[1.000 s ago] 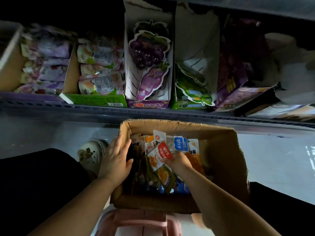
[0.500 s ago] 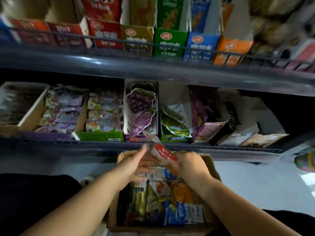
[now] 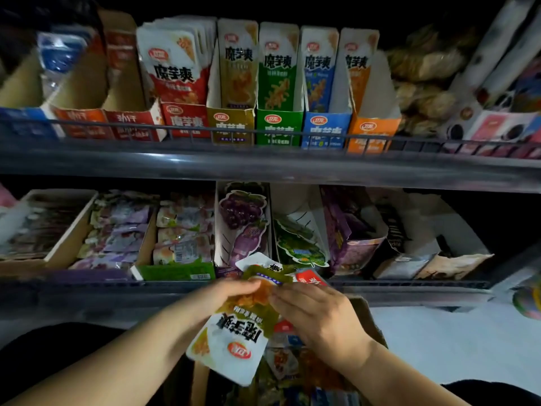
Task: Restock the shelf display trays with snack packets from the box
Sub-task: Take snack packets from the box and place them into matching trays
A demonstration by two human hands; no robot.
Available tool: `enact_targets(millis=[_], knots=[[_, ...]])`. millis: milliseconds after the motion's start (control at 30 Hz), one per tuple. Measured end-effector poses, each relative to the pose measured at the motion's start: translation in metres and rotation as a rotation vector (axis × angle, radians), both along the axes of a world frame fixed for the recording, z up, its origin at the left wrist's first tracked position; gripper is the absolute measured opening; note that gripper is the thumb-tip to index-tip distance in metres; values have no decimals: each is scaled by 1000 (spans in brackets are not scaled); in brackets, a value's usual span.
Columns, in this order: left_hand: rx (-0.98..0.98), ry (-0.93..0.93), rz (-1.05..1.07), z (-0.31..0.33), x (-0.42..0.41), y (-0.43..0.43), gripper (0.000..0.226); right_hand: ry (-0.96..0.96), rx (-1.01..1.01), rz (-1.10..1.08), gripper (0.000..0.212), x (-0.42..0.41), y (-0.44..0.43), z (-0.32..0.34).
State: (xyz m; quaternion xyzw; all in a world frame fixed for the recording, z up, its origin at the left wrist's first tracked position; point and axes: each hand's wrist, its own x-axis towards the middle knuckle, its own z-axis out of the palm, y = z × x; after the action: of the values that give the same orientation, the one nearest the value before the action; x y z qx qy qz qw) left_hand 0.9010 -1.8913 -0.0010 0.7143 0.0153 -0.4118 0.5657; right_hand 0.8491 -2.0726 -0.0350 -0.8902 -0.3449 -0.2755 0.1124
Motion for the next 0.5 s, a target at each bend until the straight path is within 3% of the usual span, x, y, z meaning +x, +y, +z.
enact_targets(millis=[133,233,400,500], knots=[[-46,33,189,-18,4,-8,22,41,42,6,39,4,2,-6],[-195,104,379,-19,4,-11,13,62,34,-8,25,12,-1,-6],[-236,4,507,-13,4,-16,18,313,-56,-177,67,17,-4,0],[-202,-87,539,-11,7,-16,20,652,307,-181,75,20,-13,19]])
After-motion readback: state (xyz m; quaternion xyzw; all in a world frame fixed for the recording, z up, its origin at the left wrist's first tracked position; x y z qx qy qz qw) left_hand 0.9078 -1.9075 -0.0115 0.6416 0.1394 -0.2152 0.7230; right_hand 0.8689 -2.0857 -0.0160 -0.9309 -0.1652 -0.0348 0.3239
